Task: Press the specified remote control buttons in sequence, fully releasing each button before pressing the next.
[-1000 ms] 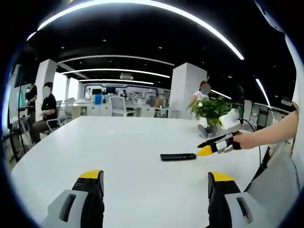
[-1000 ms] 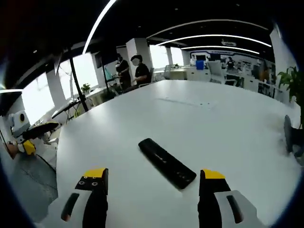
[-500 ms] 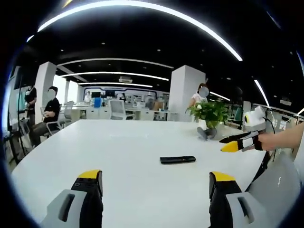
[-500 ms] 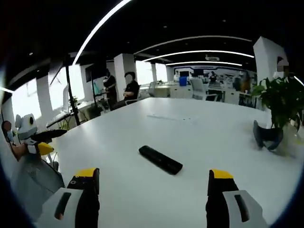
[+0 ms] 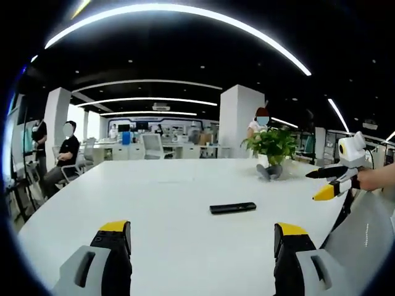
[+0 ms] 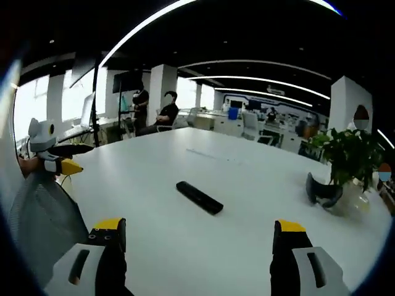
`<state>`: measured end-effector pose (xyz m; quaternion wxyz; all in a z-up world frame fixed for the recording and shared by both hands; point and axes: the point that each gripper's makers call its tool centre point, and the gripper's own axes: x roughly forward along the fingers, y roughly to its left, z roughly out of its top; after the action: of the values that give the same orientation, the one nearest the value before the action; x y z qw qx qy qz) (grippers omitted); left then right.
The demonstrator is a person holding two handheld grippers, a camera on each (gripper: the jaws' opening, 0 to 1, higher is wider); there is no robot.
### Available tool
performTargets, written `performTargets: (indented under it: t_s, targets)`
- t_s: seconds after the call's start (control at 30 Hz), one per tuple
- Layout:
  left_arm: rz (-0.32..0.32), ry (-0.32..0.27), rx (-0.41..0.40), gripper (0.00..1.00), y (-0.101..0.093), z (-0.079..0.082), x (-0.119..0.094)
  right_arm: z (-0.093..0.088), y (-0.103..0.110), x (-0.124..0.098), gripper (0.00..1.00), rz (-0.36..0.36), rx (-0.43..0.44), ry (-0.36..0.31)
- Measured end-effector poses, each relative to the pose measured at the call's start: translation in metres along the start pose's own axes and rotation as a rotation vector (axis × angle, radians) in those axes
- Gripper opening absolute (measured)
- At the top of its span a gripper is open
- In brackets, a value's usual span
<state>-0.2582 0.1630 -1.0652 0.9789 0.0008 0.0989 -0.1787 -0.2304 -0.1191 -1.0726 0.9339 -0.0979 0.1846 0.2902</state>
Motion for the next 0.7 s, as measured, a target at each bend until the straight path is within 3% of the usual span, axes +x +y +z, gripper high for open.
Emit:
performTargets:
  t_s: [0.17,0.3,0.7]
  targets:
    - [-0.013,0.004,0.030,1.00,-0.005,0.001,0.000,-0.004,-0.011,-0.009,0.99,-0.049,0.092,-0.078]
    - [-0.027,0.011,0.040,1.00,-0.009,0.001,0.001,-0.009,-0.021,-0.008,0.99,-0.084,0.027,-0.039]
    - [-0.019,0.051,0.042,1.00,-0.006,-0.004,0.002,-0.009,-0.023,-0.010,0.97,-0.092,0.081,-0.053]
